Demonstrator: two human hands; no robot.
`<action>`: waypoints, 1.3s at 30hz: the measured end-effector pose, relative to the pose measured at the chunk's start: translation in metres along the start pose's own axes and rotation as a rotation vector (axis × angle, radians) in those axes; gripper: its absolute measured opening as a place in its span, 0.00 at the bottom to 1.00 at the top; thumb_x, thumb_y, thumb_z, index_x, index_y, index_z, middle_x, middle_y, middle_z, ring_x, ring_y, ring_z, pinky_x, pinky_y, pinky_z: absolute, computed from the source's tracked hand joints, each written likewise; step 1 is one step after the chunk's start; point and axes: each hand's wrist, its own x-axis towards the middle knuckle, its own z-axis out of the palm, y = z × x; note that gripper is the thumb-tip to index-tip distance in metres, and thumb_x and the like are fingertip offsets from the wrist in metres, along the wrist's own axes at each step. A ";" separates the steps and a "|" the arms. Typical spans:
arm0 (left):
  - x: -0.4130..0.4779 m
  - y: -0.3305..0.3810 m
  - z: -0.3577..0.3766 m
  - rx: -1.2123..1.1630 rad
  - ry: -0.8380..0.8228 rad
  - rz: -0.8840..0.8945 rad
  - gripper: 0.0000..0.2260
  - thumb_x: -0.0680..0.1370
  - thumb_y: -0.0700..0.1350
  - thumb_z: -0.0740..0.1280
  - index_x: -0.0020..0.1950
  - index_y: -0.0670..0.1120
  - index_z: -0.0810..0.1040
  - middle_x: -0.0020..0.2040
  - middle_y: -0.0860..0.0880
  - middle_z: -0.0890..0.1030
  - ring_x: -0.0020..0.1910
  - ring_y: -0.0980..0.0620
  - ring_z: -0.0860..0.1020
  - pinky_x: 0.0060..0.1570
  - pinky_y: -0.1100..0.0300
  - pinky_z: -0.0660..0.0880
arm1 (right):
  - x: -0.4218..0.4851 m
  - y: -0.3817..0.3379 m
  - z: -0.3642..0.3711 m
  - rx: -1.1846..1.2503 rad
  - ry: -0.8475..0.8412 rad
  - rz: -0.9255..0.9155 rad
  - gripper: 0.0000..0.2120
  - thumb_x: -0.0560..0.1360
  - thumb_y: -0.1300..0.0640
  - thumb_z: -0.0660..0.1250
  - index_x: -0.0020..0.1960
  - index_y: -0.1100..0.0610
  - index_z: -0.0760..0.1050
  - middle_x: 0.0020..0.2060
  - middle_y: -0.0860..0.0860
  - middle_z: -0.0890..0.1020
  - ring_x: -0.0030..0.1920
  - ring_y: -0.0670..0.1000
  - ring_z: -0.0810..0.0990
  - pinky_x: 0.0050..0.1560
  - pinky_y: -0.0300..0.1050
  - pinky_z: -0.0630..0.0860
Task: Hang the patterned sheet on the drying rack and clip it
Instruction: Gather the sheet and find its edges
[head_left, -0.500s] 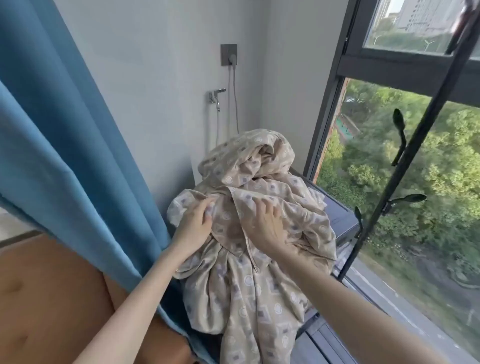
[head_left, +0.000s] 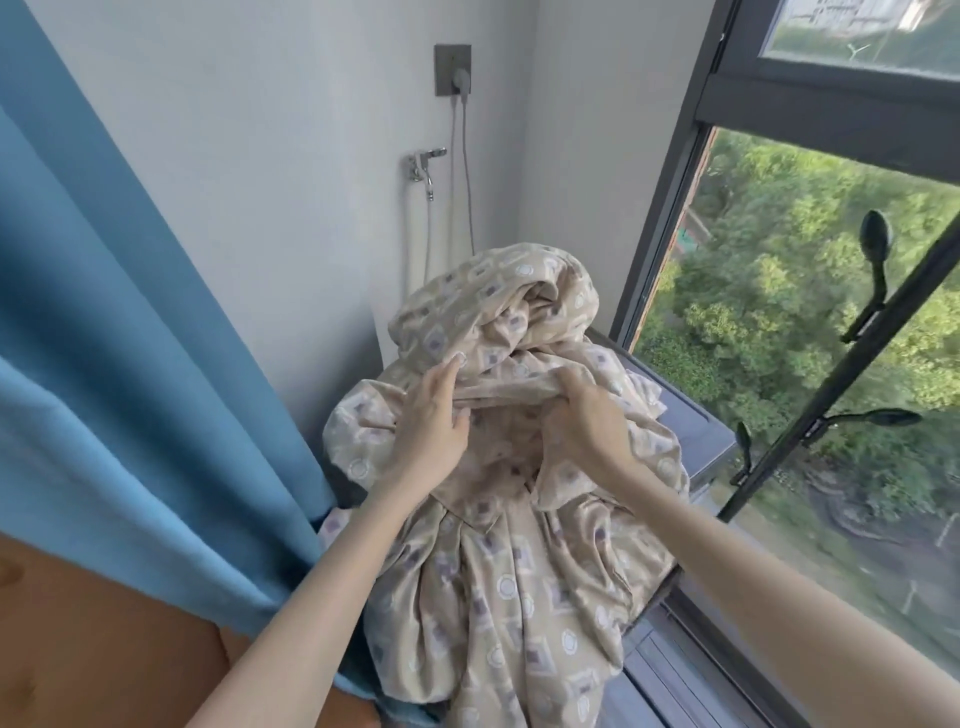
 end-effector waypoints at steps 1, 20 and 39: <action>0.006 0.004 0.002 0.004 0.006 0.016 0.30 0.78 0.41 0.63 0.77 0.51 0.53 0.73 0.47 0.61 0.71 0.46 0.62 0.67 0.47 0.65 | 0.003 -0.001 -0.015 0.031 0.045 -0.034 0.12 0.74 0.67 0.55 0.53 0.58 0.72 0.45 0.55 0.80 0.42 0.56 0.77 0.38 0.54 0.77; 0.048 0.004 0.039 0.183 -0.227 -0.061 0.16 0.76 0.45 0.62 0.64 0.53 0.72 0.61 0.44 0.74 0.60 0.42 0.73 0.56 0.48 0.72 | -0.011 0.035 -0.118 0.341 0.402 -0.083 0.14 0.74 0.72 0.51 0.51 0.59 0.70 0.40 0.51 0.79 0.37 0.52 0.75 0.36 0.46 0.71; 0.099 0.107 -0.035 -0.155 0.181 0.309 0.06 0.77 0.39 0.62 0.46 0.49 0.75 0.32 0.58 0.74 0.31 0.55 0.75 0.33 0.61 0.71 | 0.014 0.002 -0.065 0.087 -0.077 -0.065 0.15 0.72 0.47 0.63 0.52 0.55 0.67 0.48 0.51 0.76 0.46 0.55 0.75 0.41 0.52 0.72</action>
